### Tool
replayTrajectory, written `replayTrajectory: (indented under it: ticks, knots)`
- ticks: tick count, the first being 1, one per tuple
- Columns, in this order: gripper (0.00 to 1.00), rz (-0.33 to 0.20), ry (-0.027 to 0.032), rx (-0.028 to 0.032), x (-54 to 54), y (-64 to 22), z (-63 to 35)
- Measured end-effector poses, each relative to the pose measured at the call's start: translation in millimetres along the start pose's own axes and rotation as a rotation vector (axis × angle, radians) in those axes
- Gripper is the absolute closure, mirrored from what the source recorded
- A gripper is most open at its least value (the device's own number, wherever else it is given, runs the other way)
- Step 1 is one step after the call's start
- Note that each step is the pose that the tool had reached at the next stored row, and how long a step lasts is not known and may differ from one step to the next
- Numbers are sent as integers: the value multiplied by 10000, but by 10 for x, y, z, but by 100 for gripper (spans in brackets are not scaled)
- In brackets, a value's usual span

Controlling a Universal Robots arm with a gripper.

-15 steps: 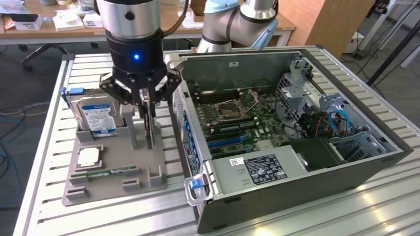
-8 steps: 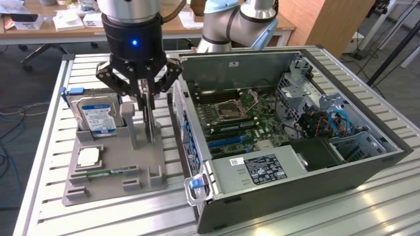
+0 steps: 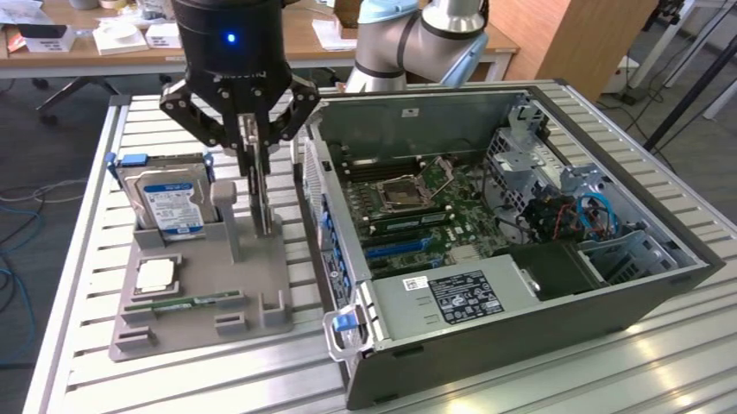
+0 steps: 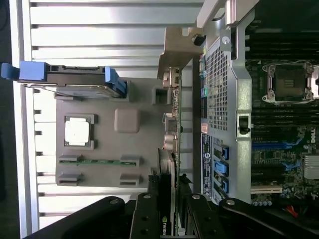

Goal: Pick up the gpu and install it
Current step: 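Pick up the gpu and move the gpu toward the slot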

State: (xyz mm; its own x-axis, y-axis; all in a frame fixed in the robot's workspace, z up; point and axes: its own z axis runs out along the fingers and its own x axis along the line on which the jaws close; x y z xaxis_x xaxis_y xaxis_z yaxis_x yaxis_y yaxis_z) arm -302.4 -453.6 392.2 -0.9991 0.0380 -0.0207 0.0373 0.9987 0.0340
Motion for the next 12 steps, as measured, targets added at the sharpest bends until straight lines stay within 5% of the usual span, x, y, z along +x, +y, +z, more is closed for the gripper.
replayTrajectory:
  ticks: [9,12]
  knots:
    - [74,-5,1,0,-7,11,-326]
    - [74,-6,-1,-1,-7,12,-357]
